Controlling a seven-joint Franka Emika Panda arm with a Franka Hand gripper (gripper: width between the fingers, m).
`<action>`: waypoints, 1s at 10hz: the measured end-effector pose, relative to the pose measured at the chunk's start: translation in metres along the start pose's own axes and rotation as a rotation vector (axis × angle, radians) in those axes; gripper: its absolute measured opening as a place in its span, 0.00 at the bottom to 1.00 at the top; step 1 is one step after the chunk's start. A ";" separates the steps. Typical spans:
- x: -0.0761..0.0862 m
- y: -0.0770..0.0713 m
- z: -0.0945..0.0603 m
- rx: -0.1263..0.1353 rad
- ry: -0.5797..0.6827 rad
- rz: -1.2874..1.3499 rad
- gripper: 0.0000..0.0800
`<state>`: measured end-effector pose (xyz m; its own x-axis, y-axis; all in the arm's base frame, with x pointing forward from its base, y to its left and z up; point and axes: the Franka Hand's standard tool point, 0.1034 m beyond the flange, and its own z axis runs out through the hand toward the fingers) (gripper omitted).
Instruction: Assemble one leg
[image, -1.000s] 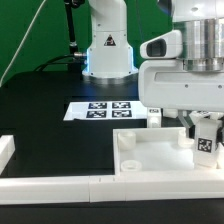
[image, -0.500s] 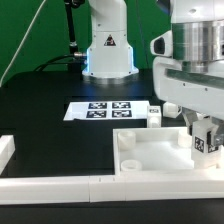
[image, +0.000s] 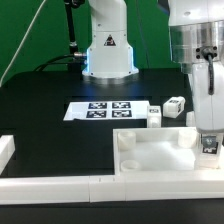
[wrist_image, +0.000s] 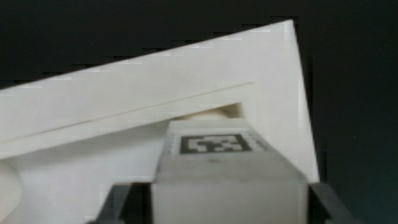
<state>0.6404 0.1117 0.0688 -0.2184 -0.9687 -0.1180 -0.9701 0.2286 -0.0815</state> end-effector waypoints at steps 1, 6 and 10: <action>0.000 0.002 0.000 -0.011 0.005 -0.078 0.36; -0.001 0.005 -0.002 -0.038 -0.005 -0.798 0.81; 0.001 -0.003 -0.004 -0.018 0.045 -1.206 0.81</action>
Offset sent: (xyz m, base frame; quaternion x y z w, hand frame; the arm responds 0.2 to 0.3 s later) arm -0.0110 0.0191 0.0014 -0.0187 -0.0710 -0.4397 0.8951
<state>0.6429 0.1096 0.0725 0.8258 -0.5609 0.0588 -0.5540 -0.8263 -0.1014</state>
